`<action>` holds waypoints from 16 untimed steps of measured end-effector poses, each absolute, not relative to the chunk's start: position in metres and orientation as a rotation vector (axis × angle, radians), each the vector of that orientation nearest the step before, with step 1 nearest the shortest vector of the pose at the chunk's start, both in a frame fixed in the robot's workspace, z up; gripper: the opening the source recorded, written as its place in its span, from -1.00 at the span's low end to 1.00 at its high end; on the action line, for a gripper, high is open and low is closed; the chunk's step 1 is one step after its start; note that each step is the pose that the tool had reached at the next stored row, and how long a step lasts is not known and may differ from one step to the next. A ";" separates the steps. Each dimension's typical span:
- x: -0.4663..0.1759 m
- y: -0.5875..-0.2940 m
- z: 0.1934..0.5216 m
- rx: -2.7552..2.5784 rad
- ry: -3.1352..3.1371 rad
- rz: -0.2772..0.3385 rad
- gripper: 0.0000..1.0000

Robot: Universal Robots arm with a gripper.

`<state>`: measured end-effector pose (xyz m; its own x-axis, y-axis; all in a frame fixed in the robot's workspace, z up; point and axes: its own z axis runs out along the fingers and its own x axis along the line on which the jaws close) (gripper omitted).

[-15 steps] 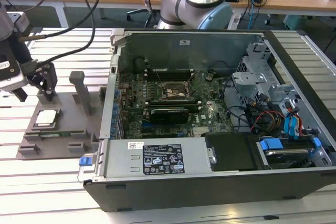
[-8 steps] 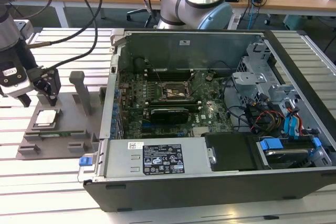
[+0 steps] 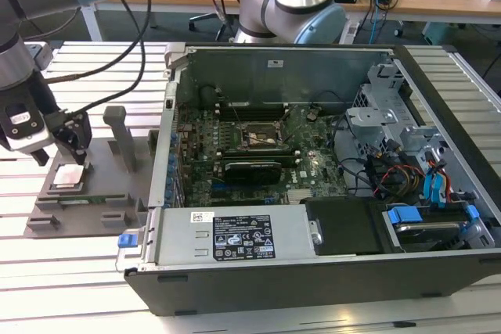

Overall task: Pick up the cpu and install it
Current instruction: 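Pick up the cpu and move it towards the insertion slot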

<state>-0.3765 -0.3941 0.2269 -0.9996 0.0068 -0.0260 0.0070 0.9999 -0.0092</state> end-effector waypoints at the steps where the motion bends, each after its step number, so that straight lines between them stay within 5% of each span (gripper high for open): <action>1: -0.377 -0.394 0.223 0.010 3.116 -0.014 0.33; 16: -0.380 -0.396 0.192 -0.045 3.115 -0.014 0.33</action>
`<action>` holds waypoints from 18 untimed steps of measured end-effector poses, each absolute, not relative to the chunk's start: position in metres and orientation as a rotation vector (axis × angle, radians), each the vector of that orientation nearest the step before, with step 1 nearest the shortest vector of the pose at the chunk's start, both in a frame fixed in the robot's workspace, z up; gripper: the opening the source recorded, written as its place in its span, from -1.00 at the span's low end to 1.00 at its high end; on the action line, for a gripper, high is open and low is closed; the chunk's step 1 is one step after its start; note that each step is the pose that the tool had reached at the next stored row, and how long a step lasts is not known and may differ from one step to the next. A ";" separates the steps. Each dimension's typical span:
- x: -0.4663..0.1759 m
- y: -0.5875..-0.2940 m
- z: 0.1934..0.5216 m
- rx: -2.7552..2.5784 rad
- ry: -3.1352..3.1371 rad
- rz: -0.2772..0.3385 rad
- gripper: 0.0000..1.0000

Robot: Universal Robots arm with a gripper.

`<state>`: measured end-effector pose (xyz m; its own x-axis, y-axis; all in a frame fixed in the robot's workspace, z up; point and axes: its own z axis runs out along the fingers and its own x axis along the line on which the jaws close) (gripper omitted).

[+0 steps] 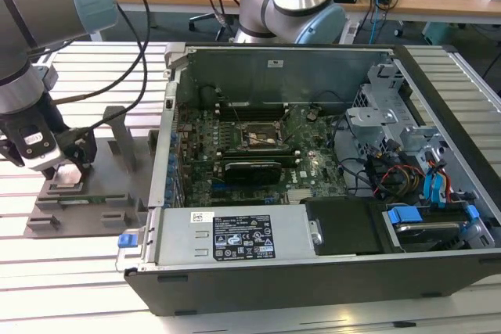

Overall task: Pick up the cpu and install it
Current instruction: 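Pick up the cpu and move it towards the insertion slot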

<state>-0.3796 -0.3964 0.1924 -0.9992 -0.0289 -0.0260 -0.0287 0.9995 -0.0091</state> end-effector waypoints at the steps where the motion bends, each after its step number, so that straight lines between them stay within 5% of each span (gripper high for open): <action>1: -0.380 -0.396 0.192 -0.045 3.115 -0.014 0.33; 10: -0.380 -0.397 0.187 -0.045 3.116 -0.014 0.30; 11: -0.380 -0.397 0.187 -0.045 3.116 -0.014 0.09; 18: -0.380 -0.397 0.186 -0.046 3.115 -0.014 0.09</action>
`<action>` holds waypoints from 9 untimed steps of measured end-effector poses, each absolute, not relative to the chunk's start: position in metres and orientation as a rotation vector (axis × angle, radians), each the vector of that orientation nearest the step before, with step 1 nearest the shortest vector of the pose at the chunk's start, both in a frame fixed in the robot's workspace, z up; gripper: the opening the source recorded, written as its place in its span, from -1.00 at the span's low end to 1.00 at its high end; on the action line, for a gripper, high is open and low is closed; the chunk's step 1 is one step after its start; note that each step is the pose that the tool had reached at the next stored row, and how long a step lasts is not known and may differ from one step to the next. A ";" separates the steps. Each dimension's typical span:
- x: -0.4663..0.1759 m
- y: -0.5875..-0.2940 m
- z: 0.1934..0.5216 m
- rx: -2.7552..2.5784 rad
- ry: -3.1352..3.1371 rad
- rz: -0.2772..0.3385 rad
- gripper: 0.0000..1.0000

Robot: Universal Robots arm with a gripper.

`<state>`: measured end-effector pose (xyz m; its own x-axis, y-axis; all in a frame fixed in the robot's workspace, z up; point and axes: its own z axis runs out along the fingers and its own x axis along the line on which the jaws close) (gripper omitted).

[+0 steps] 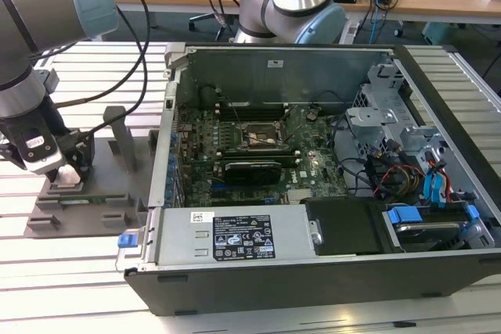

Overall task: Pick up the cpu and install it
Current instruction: 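Pick up the cpu and move it towards the insertion slot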

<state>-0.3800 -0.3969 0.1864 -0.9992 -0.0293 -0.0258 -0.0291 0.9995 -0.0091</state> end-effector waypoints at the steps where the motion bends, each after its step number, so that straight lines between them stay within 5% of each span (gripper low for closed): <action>1: -0.380 -0.397 0.186 -0.046 3.115 -0.014 0.09; 9: -0.380 -0.397 0.208 -0.046 3.115 -0.014 0.09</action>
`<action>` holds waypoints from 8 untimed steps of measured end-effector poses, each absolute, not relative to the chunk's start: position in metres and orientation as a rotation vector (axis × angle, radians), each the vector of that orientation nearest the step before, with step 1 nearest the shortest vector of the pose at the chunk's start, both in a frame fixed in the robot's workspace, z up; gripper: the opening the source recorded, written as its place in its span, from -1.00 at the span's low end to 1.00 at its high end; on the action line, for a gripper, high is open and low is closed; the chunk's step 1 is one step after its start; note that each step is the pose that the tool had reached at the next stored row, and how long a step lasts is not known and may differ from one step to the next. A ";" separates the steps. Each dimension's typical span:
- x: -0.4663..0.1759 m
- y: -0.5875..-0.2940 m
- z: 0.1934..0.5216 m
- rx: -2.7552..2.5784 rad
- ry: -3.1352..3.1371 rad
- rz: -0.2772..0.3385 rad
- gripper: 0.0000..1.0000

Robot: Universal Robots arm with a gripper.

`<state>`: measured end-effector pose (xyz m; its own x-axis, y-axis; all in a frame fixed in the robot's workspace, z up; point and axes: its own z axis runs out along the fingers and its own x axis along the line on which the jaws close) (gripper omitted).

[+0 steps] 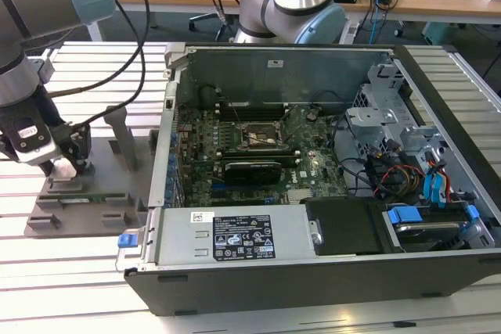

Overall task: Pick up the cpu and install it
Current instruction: 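Pick up the cpu and move it towards the insertion slot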

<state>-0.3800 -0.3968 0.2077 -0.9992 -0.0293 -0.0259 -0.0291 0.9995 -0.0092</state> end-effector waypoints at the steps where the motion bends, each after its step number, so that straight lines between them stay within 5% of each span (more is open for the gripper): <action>1: -0.380 -0.397 0.210 -0.046 3.115 -0.014 0.09; 8: -0.380 -0.396 0.224 -0.046 3.115 -0.014 0.09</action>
<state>-0.3800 -0.3958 0.2236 -0.9992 -0.0294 -0.0260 -0.0292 0.9995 -0.0090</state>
